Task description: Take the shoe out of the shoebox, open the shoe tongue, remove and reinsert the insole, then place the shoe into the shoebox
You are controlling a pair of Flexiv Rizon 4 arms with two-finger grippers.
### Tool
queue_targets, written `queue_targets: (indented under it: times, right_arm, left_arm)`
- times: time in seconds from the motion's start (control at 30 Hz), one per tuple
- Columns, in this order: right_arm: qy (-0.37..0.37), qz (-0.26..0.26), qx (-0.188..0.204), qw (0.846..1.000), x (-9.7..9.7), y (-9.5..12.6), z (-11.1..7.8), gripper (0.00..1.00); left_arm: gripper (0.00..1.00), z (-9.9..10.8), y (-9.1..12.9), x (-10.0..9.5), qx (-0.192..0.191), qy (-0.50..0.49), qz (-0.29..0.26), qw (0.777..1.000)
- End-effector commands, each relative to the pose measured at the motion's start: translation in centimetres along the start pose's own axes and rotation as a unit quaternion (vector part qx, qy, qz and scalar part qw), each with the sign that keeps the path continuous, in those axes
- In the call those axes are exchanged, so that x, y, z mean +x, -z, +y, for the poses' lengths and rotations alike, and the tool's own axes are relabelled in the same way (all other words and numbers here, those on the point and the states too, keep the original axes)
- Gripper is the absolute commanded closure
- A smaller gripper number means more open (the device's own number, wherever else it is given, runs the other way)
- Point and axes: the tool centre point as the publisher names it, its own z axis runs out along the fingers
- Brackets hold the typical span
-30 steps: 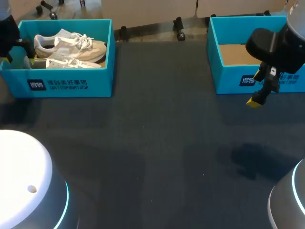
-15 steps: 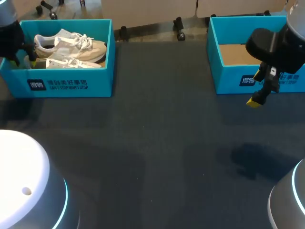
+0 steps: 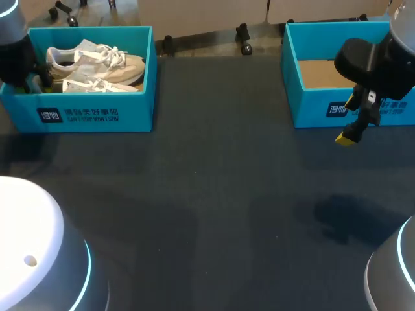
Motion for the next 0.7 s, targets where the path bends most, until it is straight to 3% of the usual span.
queue_targets:
  times: [0.03, 0.13, 0.3, 0.57, 0.63, 0.67, 0.7]
  right_arm:
    - [-0.001, 0.001, 0.002, 1.0, -0.1, -0.1, 0.2, 0.0]
    - [-0.001, 0.001, 0.002, 1.0, -0.1, -0.1, 0.2, 0.0]
    - [-0.001, 0.001, 0.002, 1.0, -0.1, -0.1, 0.2, 0.0]
    - [-0.001, 0.001, 0.002, 1.0, -0.1, -0.1, 0.2, 0.0]
    - [-0.001, 0.001, 0.002, 1.0, -0.1, -0.1, 0.2, 0.0]
    - [-0.001, 0.001, 0.002, 1.0, -0.1, -0.1, 0.2, 0.0]
    - [-0.001, 0.001, 0.002, 1.0, -0.1, -0.1, 0.2, 0.0]
  left_arm:
    - [0.36, 0.4, -0.9, 0.0, 0.003, -0.002, 0.001, 1.0]
    - [0.4, 0.3, -1.3, 0.1, 0.003, -0.002, 0.002, 1.0]
    - [0.58, 0.2, -1.8, 0.2, 0.006, -0.001, 0.006, 1.0]
    - [0.64, 0.0, -1.9, 0.3, 0.014, -0.014, 0.027, 0.999]
    - [0.72, 0.0, -1.7, 0.5, 0.014, -0.015, 0.028, 0.999]
    - [0.84, 0.0, -1.6, 0.6, 0.013, -0.016, 0.03, 0.999]
    - [0.87, 0.0, -1.5, 0.6, 0.013, -0.016, 0.03, 0.999]
